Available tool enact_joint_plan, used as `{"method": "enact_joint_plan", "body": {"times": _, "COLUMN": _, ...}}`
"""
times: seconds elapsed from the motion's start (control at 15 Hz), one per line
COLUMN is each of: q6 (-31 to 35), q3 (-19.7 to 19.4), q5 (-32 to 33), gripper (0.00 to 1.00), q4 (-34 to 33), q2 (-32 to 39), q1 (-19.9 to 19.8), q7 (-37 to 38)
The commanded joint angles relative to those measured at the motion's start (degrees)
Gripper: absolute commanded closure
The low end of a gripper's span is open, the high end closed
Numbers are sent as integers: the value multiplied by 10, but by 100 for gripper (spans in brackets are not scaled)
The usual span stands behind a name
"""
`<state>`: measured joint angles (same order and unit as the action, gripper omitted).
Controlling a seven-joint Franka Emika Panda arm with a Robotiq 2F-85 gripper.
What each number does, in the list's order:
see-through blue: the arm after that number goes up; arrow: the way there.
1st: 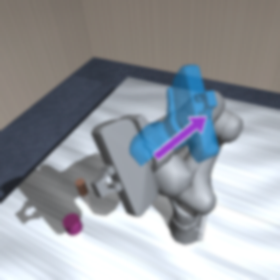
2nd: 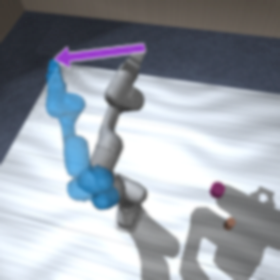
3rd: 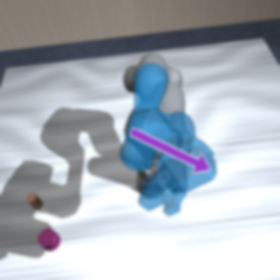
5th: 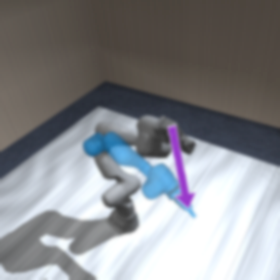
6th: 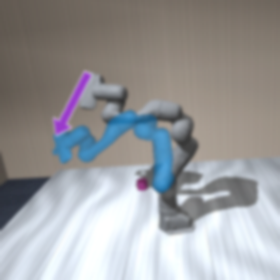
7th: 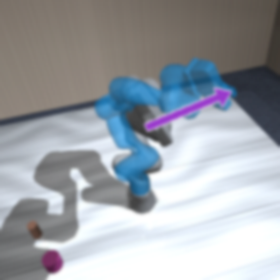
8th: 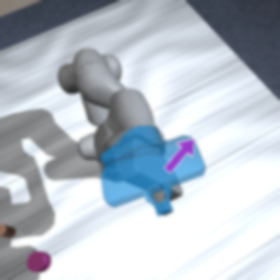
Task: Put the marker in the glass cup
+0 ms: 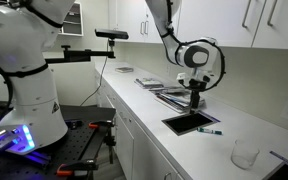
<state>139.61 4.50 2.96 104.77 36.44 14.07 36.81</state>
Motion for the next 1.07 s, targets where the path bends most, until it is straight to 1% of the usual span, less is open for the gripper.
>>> {"method": "enact_joint_plan", "body": {"times": 0.0, "q6": 0, "q3": -5, "q5": -43, "gripper": 0, "q4": -87, "q2": 78, "q1": -4, "q7": -55}}
{"method": "enact_joint_plan", "body": {"times": 0.13, "q6": -22, "q3": -5, "q5": -64, "gripper": 0, "q4": -153, "q2": 133, "q1": -11, "q7": -83}}
{"method": "enact_joint_plan", "body": {"times": 0.2, "q6": -31, "q3": 2, "q5": -75, "gripper": 0, "q4": -185, "q2": 158, "q1": -19, "q7": -106}}
{"method": "enact_joint_plan", "body": {"times": 0.33, "q6": -47, "q3": 4, "q5": -80, "gripper": 0, "q4": -247, "q2": 205, "q1": -20, "q7": -140}}
{"method": "enact_joint_plan", "body": {"times": 0.53, "q6": -97, "q3": -14, "q5": -59, "gripper": 0, "q4": -336, "q2": 265, "q1": 2, "q7": -155}}
{"method": "enact_joint_plan", "body": {"times": 0.8, "q6": -157, "q3": -28, "q5": -43, "gripper": 0, "q4": -434, "q2": 326, "q1": 25, "q7": -145}}
{"method": "enact_joint_plan", "body": {"times": 0.87, "q6": -167, "q3": -29, "q5": -43, "gripper": 3, "q4": -457, "q2": 342, "q1": 28, "q7": -145}}
{"method": "enact_joint_plan", "body": {"times": 0.93, "q6": -174, "q3": -28, "q5": -44, "gripper": 9, "q4": -478, "q2": 358, "q1": 29, "q7": -149}}
{"method": "enact_joint_plan", "body": {"times": 1.0, "q6": -178, "q3": -29, "q5": -44, "gripper": 12, "q4": -496, "q2": 371, "q1": 32, "q7": -148}}
